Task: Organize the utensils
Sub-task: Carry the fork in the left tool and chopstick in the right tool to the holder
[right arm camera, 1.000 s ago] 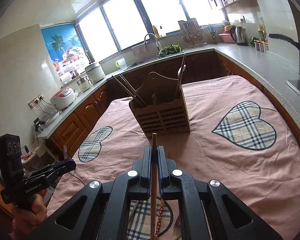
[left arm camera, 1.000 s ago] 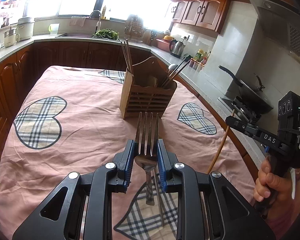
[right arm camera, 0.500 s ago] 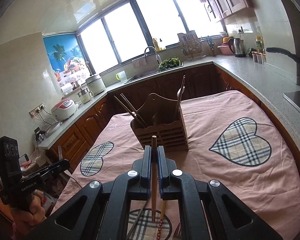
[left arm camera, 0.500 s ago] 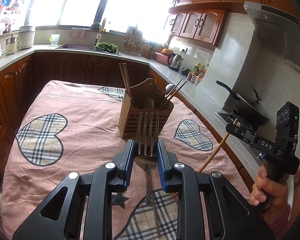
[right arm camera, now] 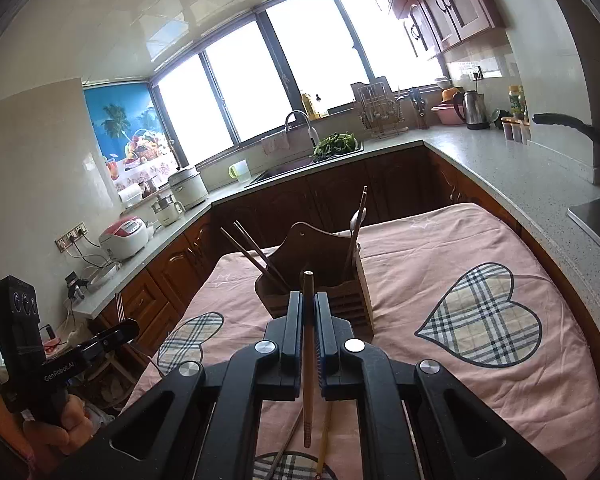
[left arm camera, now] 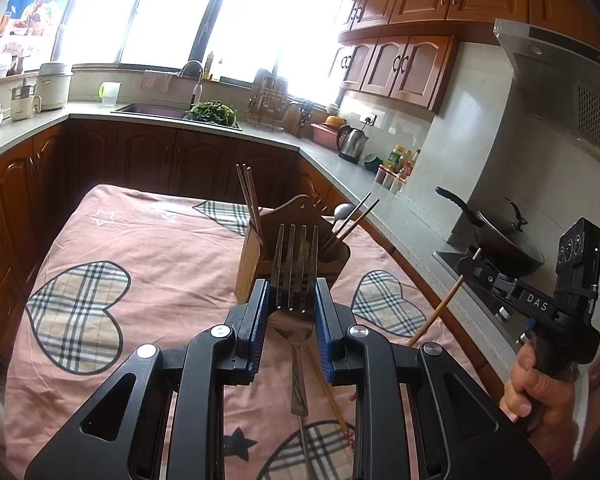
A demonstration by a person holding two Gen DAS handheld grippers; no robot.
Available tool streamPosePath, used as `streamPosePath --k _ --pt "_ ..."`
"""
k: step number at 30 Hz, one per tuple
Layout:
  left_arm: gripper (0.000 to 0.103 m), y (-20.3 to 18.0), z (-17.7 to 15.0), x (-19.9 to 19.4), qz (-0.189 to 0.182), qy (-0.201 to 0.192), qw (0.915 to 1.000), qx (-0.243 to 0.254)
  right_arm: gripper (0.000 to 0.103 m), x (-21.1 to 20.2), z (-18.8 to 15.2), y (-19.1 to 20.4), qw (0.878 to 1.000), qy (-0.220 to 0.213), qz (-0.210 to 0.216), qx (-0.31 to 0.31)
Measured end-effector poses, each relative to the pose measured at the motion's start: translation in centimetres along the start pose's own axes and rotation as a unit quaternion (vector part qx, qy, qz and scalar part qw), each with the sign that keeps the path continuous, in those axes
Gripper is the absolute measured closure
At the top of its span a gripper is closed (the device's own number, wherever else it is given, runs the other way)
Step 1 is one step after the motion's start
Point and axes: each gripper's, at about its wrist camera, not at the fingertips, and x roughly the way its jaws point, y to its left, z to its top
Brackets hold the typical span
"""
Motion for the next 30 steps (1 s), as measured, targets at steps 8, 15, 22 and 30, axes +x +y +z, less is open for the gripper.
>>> streamPosePath --k 8,15,22,30 --pt "0.082 -0.1 3.9 2.6 0.008 -0.034 0.9994 0.006 0.098 1.4 3.7 -0.3 0.999 -0.037 -0.003 0.004" --pt "0.082 -0.2 7.6 5.5 0.014 -0.080 0.9966 0.015 0.098 2.8 7.8 -0.2 0.996 -0.088 -0.016 -0.003" --pt "0.082 0.4 9.8 9.1 0.028 -0.104 0.9941 0.017 0.098 5.4 10.6 -0.8 0.993 -0.118 -0.026 0.000" --pt "0.082 0.6 8.6 13.6 0.040 -0.086 0.9953 0.020 0.098 9.3 10.2 -1.5 0.993 -0.109 -0.040 -0.011"
